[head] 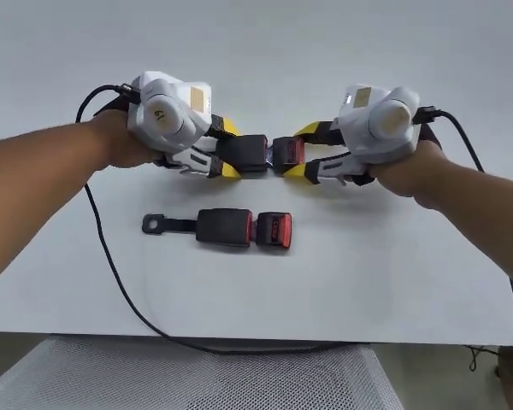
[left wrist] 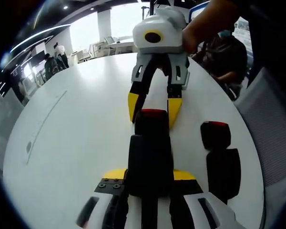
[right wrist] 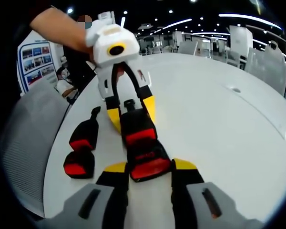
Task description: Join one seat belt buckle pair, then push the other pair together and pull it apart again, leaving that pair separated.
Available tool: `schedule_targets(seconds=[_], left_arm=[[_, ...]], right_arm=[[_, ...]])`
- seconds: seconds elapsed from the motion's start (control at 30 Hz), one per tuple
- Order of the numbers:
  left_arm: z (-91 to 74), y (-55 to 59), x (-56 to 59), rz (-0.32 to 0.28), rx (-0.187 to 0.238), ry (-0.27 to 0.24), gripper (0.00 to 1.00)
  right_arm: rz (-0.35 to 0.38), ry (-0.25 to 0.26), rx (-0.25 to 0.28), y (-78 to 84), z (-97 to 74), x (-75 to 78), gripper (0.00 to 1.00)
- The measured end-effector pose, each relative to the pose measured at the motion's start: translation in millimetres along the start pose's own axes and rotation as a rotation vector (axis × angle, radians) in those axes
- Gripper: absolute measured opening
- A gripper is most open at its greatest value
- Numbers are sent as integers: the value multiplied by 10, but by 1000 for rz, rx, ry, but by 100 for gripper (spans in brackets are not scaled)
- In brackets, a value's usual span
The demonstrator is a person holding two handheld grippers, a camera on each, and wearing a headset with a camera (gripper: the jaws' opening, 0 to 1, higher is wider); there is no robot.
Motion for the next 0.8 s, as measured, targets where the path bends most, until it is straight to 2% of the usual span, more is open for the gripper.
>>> schedule_targets(seconds=[0.8], left_arm=[[-15,-11,15,15,-25,9,34]], right_arm=[[-20,36,-24,-8,-50,-65,34]])
Point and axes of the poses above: the centre of the closed fingertips' face, and the gripper's own axes: z roughly forward along the fingers, x roughly to its right, y roughly out of its underside, the point moved 7 cm from there along -z, roughly backward along the fingers, and after that the axes turned 15 degrees about y, right-handed, at the moved point
